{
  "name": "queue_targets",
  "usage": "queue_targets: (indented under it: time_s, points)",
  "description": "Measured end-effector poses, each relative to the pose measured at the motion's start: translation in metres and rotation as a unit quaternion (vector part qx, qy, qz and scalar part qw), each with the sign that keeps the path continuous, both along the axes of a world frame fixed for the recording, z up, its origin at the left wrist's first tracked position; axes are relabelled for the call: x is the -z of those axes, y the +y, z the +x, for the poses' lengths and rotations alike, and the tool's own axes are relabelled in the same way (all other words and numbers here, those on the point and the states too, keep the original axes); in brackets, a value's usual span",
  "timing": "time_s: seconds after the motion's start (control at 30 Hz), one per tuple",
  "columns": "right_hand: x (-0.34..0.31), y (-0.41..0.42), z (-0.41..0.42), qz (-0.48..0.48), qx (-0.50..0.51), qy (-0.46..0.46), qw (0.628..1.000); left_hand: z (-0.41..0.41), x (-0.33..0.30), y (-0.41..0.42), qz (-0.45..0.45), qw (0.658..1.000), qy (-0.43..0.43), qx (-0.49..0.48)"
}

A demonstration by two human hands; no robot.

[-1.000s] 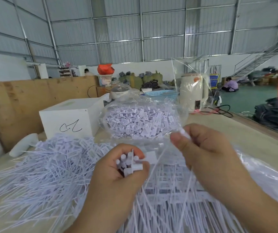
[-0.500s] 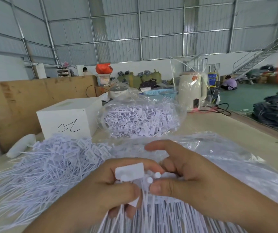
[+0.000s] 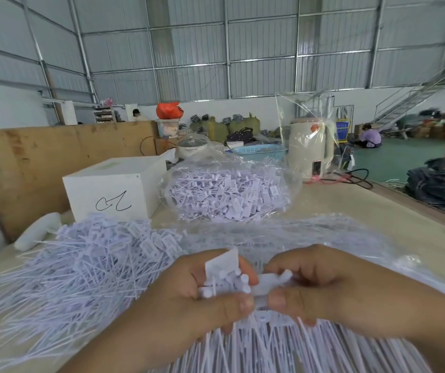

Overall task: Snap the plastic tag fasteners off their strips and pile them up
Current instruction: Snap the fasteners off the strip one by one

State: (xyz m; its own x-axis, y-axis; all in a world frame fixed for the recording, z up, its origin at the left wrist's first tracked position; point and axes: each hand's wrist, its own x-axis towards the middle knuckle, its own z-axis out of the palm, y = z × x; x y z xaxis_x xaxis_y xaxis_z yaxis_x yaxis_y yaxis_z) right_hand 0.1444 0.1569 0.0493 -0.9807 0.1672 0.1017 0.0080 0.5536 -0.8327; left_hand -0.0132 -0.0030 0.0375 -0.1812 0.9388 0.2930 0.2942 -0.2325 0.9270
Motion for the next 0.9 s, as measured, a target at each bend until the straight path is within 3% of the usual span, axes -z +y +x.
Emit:
queue_targets:
  time_s: [0.23,0.4,0.47,0.57,0.67,0.8,0.9]
  points:
    - [0.001,-0.017,-0.008,-0.044,0.1,0.169,0.979,0.015,0.005,0.01,0.088,0.987,-0.038,-0.132]
    - [0.003,-0.037,-0.014,0.059,0.18,0.248,0.95,0.019,0.007,0.016,0.128,0.973,-0.086,-0.174]
    - [0.001,-0.034,-0.014,0.025,0.16,0.242,0.957,0.015,0.007,0.014,0.131,0.973,-0.086,-0.17]
    - [-0.004,-0.02,-0.005,-0.067,0.049,0.141,0.987,0.008,0.005,0.008,0.119,0.981,-0.045,-0.146]
    - [-0.008,-0.013,-0.001,-0.07,-0.01,0.057,0.996,0.009,0.004,0.005,0.117,0.984,0.003,-0.135]
    - [-0.003,-0.021,-0.006,-0.021,0.059,0.084,0.994,0.018,0.005,0.015,0.112,0.964,0.071,-0.231]
    - [0.005,-0.032,-0.015,0.059,0.167,0.184,0.967,0.021,0.008,0.02,0.143,0.947,-0.006,-0.286]
